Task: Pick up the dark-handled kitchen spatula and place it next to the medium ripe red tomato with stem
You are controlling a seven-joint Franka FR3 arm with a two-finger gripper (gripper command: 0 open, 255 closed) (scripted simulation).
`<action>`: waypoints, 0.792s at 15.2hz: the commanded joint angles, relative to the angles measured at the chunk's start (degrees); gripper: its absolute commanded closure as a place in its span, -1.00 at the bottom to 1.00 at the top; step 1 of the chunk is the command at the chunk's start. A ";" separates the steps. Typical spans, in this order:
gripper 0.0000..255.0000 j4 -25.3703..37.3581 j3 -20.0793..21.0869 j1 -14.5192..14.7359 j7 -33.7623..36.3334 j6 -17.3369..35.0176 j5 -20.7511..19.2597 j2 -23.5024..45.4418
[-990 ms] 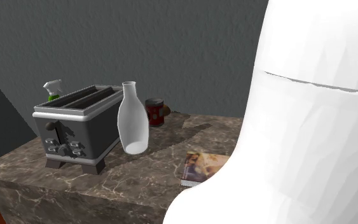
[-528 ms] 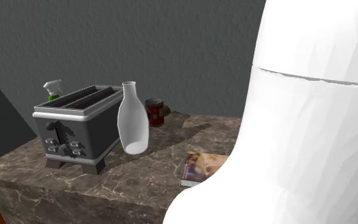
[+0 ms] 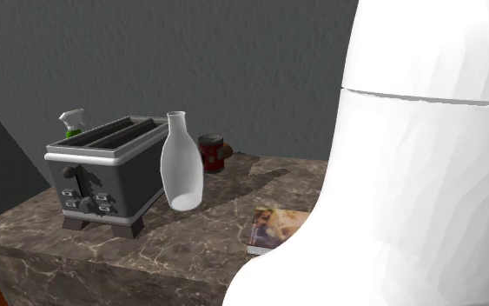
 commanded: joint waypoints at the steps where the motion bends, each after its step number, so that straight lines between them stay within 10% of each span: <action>1: 1.00 -0.73 0.04 -0.10 -0.70 1.47 0.91 1.06; 12: 1.00 -2.92 0.55 -0.68 -3.12 6.29 4.19 4.56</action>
